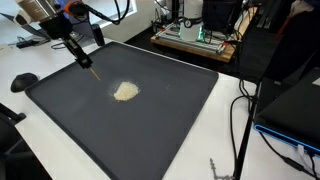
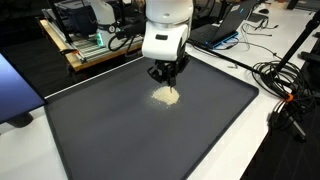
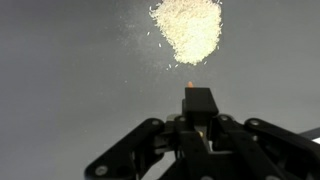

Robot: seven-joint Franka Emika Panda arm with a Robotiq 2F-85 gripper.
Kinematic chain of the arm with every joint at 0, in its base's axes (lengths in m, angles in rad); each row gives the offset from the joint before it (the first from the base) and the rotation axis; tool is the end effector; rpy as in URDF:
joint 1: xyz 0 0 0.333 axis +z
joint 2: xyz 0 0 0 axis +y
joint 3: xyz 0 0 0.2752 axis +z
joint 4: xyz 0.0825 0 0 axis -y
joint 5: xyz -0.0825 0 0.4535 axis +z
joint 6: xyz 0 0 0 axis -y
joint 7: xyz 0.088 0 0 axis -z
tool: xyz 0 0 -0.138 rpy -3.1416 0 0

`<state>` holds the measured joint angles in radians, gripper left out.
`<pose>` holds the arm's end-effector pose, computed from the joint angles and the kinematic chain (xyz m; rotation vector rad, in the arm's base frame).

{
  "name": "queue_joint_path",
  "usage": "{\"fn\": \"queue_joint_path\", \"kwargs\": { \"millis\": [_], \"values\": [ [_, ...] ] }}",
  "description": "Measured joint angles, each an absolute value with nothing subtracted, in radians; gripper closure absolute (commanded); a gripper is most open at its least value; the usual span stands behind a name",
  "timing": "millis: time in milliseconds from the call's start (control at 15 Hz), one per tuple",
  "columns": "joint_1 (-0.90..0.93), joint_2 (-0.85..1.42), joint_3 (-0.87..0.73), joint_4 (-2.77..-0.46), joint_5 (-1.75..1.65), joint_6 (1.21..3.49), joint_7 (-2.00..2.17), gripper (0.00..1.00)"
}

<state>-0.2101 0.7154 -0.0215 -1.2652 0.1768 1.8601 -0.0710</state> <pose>0.7475 -0.1542 0.2354 -2.9526 0.3215 0.1426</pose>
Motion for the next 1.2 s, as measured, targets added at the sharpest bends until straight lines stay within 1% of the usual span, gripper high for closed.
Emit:
{"fn": "queue_joint_path", "kwargs": {
  "millis": [67, 133, 400, 667, 1200],
  "values": [
    [-0.211, 0.715, -0.021, -1.267, 0.178, 1.862, -0.072, 0.85],
    [-0.211, 0.715, -0.018, -1.268, 0.178, 1.863, -0.072, 0.96],
    [-0.211, 0.717, -0.018, -1.27, 0.178, 1.869, -0.07, 0.96],
    [-0.241, 0.715, -0.022, -1.306, 0.208, 1.937, -0.075, 0.96],
    [-0.314, 0.631, -0.021, -1.52, 0.364, 2.074, -0.124, 0.96]
  ]
}}
